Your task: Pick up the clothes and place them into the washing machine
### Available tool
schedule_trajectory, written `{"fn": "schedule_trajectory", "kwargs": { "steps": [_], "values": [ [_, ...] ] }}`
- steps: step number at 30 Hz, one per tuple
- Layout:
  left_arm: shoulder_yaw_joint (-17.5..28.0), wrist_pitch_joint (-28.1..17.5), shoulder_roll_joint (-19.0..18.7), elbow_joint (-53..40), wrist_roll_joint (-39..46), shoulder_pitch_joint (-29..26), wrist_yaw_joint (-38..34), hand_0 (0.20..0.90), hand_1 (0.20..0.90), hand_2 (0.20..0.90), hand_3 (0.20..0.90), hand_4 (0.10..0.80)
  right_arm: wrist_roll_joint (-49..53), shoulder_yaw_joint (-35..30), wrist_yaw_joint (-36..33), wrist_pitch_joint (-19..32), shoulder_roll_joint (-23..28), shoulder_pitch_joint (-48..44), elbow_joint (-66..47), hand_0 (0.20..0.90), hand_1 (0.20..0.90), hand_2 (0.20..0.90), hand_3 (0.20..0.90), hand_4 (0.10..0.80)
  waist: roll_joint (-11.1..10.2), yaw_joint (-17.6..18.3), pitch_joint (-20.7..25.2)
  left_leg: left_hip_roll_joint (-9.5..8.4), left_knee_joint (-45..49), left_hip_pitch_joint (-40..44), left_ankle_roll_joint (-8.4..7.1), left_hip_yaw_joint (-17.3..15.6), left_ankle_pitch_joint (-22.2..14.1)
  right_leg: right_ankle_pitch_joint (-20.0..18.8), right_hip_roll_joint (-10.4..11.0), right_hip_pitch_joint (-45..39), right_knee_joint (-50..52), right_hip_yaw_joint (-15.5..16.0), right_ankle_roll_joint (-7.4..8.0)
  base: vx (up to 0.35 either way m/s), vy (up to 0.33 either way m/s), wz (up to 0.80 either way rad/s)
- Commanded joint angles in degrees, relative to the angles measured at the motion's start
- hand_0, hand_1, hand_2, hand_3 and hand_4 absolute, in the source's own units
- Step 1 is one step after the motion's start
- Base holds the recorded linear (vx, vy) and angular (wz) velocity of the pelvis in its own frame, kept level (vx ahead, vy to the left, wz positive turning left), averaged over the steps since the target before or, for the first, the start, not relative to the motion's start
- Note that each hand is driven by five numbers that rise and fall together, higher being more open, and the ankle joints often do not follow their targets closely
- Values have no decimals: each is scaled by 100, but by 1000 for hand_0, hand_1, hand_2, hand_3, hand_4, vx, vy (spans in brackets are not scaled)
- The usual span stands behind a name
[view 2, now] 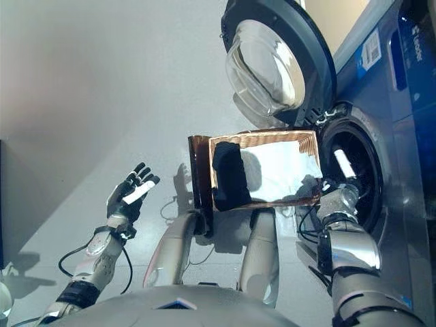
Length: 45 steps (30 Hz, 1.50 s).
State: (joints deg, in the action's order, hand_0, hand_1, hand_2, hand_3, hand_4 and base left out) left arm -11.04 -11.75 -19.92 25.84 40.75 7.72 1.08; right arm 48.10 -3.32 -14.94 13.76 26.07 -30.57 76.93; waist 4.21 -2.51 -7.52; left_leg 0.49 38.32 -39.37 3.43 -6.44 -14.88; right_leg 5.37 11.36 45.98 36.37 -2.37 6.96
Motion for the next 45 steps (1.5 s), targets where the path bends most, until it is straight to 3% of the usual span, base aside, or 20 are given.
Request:
{"fn": "schedule_trajectory", "kwargs": {
  "steps": [1, 7, 14, 17, 23, 30, 34, 45],
  "values": [
    [648, -602, -109, -201, -182, -67, -95, 900, 900, 900, 900, 800, -639, 166, -22, 387, 134, 112, -389, 900, 900, 900, 900, 800, -102, 27, -7, -80, -927, 321, -246, 144, 533, -45, 21, -550, -551, 89, -232, 95, -44, 5],
    [846, -667, 145, 64, -362, -153, -206, 900, 900, 900, 900, 800, -1728, 728, -29, 286, -325, 704, -974, 900, 900, 900, 900, 800, -283, 97, -52, -61, -1760, 1183, -319, 243, 823, -257, -31, -1417, -1301, 253, -160, 115, -44, 0],
    [720, -634, 307, 444, -629, -352, -245, 900, 900, 900, 900, 800, -2444, 1447, 153, 65, -837, 797, -1032, 900, 900, 900, 900, 800, -367, 82, -194, 6, -2324, 2036, -407, 315, 998, -354, -61, -2270, -1762, 421, -95, 83, -22, -3],
    [711, -613, 308, 375, -719, -353, -263, 900, 900, 900, 900, 800, -2942, 1704, -6, -33, -962, 647, -1115, 900, 900, 900, 900, 800, -333, 23, -280, -5, -2303, 2076, -408, 365, 1027, -350, -26, -2334, -1728, 492, -103, -3, -3, 6],
    [701, -630, 312, 366, -713, -418, -320, 900, 900, 900, 900, 800, -2962, 1886, -15, -38, -1245, 452, -1197, 900, 900, 900, 900, 800, -301, -46, -323, -49, -2236, 1936, -404, 426, 1039, -319, 9, -2225, -1635, 549, -110, -37, 6, 8],
    [672, -514, 338, 634, -785, -499, -271, 900, 900, 900, 900, 800, -3876, 2408, 22, -400, -1531, 494, -618, 900, 900, 900, 900, 800, -367, -197, -111, -31, -2583, 2045, -442, 565, 1200, -398, 6, -2478, -1987, 745, -81, 26, -9, 15],
    [568, -482, 377, 799, -901, -496, -242, 900, 900, 900, 900, 800, -4624, 2605, -28, -617, -1747, 624, -109, 900, 900, 900, 900, 800, -397, -305, 107, -5, -3257, 2581, -483, 638, 1418, -613, -13, -3045, -2668, 905, -2, 95, -3, 13],
    [451, -356, 438, 878, -1068, -294, -187, 900, 900, 900, 900, 800, -4901, 2658, -39, -717, -2024, 871, 46, 900, 900, 900, 900, 800, -468, -371, 370, 40, -3816, 3359, -495, 576, 1520, -759, -54, -3837, -3287, 1062, 60, 84, 8, -2]
  ]
}}
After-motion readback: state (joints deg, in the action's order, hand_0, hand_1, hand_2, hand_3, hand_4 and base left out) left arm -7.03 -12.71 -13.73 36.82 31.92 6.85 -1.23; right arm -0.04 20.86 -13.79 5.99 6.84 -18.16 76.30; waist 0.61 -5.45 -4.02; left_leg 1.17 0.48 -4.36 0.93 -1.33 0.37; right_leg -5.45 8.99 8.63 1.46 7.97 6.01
